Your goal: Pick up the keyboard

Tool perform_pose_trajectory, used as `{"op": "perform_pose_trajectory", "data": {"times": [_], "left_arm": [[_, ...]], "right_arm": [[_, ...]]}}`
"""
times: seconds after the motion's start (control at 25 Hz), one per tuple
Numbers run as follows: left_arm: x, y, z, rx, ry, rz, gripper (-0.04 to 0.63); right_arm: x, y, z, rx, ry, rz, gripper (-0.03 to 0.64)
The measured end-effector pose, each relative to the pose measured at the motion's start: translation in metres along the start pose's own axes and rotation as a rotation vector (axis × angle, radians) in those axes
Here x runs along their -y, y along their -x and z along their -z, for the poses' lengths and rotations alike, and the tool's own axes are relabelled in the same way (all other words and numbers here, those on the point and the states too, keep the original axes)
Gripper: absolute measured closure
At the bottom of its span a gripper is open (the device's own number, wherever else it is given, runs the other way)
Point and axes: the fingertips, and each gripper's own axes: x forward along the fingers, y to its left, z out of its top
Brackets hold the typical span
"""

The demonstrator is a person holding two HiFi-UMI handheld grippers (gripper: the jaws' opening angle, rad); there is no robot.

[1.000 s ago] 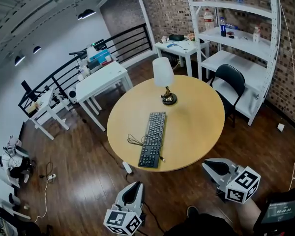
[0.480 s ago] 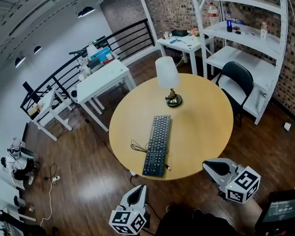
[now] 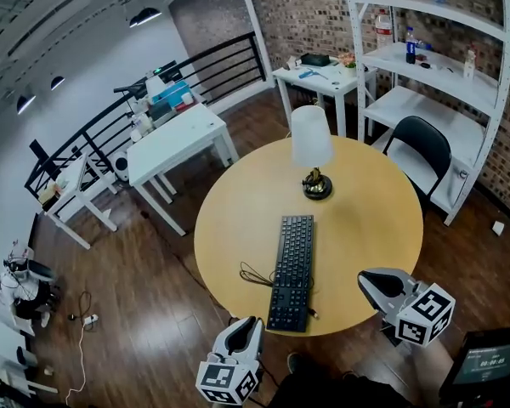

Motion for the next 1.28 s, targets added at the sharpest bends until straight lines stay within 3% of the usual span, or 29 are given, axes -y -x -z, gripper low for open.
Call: {"op": "perform_pose_trajectory", "data": {"times": [0.24,0.32,0.4,0.64,0.84,1.04,1.28], "left_arm": [[-0.07,-0.019,-0.022,0.037,-0.008,0.019,0.482],[-0.087,-0.023,-0.025,0.054,-0.006,0.029,0.558],[-0.101,-0.027,-0.026,0.06,0.021,0.05,0.558],[-0.136,-0.04,-0.002,-0.022,0.064,0.098,0.558],[-0.142,-0.049,0.025,-0.088,0.138,0.094,0.555],[-0.133,-0.055,0.059,-0.193,0.081,0.026,0.54],[-0.117,-0.065,0.1,-0.25,0.246,-0.055,0.536]], "right_arm": [[0.001,-0.062,-0.018,0.008,0.006,0.054,0.615],[0.004,-0.078,-0.021,0.012,0.002,0.081,0.615],[0.006,-0.092,-0.021,0.012,-0.007,0.104,0.615],[0.018,-0.131,-0.026,0.003,-0.024,0.132,0.615],[0.039,-0.154,-0.026,-0.024,-0.028,0.122,0.615],[0.069,-0.172,-0.023,-0.062,-0.048,0.097,0.615],[0.126,-0.203,-0.006,-0.117,-0.072,0.038,0.615]]}}
